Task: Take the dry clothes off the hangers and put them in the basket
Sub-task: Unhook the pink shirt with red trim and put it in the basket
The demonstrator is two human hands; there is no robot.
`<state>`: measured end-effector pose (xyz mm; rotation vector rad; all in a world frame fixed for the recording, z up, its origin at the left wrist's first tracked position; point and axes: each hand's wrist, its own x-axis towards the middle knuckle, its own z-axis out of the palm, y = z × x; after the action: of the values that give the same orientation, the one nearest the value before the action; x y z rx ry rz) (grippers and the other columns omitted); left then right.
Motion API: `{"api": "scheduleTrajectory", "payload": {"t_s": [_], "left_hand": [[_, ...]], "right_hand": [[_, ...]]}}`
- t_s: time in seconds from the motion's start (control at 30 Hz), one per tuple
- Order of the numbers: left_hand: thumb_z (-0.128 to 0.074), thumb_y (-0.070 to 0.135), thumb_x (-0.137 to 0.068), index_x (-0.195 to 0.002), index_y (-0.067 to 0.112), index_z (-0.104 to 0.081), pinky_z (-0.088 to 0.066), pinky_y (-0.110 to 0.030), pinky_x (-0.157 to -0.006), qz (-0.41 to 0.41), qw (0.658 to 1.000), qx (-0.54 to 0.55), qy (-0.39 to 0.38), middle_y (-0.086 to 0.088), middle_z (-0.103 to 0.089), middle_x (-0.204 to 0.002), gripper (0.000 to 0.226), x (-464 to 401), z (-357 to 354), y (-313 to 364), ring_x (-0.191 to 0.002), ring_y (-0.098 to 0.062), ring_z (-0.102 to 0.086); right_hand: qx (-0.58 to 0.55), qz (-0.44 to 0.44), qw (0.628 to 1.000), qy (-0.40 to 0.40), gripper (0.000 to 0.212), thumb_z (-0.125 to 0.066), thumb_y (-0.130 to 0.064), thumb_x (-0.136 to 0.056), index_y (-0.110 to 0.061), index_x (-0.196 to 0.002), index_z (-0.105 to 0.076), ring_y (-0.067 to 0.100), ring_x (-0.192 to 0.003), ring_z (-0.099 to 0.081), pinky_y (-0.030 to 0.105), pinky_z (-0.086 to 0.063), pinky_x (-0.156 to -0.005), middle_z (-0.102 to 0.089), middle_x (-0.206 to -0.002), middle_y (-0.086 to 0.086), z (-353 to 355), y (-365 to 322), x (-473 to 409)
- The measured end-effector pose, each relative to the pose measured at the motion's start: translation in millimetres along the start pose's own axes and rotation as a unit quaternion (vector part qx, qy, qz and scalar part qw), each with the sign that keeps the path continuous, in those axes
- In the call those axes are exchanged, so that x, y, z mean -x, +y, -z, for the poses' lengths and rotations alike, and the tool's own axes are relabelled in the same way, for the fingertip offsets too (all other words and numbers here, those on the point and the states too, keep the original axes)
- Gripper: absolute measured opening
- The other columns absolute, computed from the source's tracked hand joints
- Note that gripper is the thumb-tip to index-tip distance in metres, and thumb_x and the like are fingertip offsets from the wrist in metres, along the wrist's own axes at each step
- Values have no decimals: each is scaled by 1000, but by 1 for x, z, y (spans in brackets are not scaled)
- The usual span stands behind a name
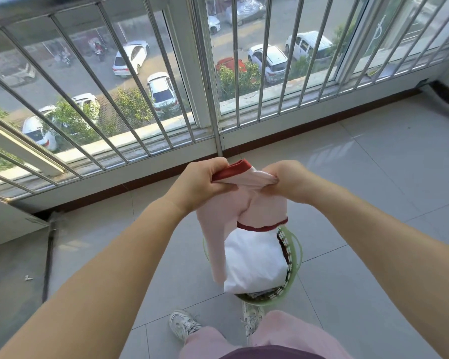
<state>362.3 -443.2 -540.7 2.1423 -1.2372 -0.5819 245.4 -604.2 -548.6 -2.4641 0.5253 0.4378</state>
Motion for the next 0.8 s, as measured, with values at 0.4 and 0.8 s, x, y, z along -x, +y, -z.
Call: {"api": "scheduleTrajectory", "payload": {"t_s": [0.4, 0.8], "left_hand": [[-66, 16, -84, -90, 14, -63, -32, -6, -57, -16, 995, -100, 1, 16, -49, -65, 7, -2, 24, -19, -62, 0, -44], [-62, 17, -88, -102, 15, -65, -41, -29, -69, -27, 988, -152, -22, 3, -61, -80, 15, -8, 9, -26, -78, -20, -54]], "right_hand": [[47, 64, 994, 81, 17, -62, -31, -87, -20, -76, -53, 19, -73, -45, 28, -30, -55, -46, -64, -9, 18, 3, -7], [177, 26, 980, 87, 21, -48, -4, -85, -15, -98, -60, 28, -90, -55, 27, -36, -64, -60, -95, 5, 15, 6, -15]]}}
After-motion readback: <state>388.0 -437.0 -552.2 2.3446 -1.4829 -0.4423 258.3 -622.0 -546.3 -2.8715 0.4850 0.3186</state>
